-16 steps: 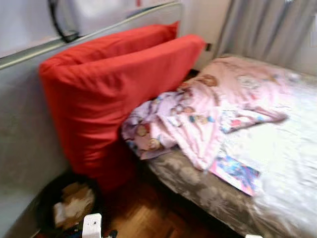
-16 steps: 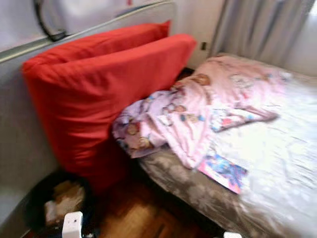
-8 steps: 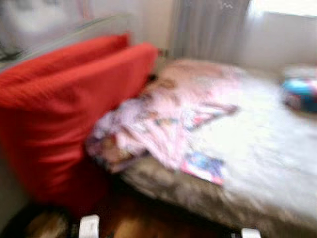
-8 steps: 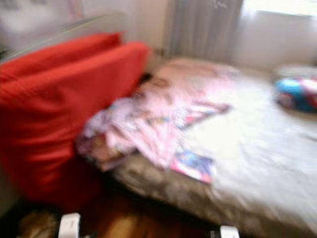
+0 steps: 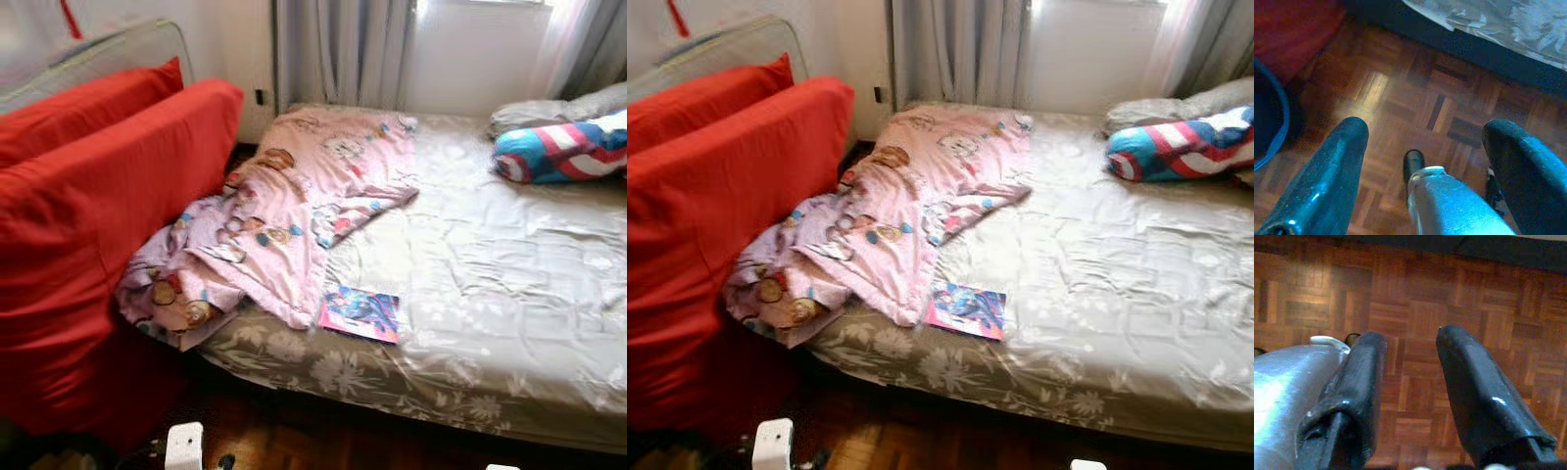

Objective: Clean up the room

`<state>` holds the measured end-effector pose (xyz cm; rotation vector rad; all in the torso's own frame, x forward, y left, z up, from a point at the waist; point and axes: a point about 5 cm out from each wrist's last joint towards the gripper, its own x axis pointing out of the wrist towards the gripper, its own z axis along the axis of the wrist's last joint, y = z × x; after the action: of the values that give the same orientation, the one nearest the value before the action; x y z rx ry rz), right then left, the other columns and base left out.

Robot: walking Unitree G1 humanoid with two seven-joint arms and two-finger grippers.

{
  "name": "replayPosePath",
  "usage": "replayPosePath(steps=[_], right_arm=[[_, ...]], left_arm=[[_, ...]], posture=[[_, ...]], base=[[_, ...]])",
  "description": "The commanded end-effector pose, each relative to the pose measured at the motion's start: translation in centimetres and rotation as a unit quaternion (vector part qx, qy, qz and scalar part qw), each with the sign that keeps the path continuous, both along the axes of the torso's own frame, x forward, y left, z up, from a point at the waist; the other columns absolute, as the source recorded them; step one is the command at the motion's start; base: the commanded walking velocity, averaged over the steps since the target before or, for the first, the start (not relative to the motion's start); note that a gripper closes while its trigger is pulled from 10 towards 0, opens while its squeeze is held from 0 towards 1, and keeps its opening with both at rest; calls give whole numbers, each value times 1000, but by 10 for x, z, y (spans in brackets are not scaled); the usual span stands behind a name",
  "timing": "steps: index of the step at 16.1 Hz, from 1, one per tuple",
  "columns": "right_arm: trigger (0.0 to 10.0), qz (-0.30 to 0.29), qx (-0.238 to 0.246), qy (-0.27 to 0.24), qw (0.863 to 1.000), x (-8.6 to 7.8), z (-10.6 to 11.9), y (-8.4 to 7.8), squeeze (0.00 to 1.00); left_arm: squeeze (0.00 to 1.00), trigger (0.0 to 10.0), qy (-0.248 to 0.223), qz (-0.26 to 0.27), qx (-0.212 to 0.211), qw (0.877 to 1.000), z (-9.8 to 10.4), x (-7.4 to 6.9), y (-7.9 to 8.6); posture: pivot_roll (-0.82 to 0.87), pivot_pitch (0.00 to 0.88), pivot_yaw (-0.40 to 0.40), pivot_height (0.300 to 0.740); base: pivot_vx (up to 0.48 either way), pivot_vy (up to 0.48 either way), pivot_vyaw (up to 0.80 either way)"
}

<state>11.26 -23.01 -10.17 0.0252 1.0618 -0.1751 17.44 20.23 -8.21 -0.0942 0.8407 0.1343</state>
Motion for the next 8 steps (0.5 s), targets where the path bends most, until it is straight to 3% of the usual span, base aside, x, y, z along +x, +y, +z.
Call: replayPosePath(steps=[1,8], right_arm=[[10000,-41,78,-36,995,39,8,17,0],[10000,-32,55,-41,997,38,9,13,0]], left_arm=[[0,10000,64,11,12,998,-2,-16,37],[0,10000,66,6,-3,998,-5,-17,27]], posture=[[-20,0,14,740],[-8,0,4,740]], base=[[0,0,0],[0,0,0]])
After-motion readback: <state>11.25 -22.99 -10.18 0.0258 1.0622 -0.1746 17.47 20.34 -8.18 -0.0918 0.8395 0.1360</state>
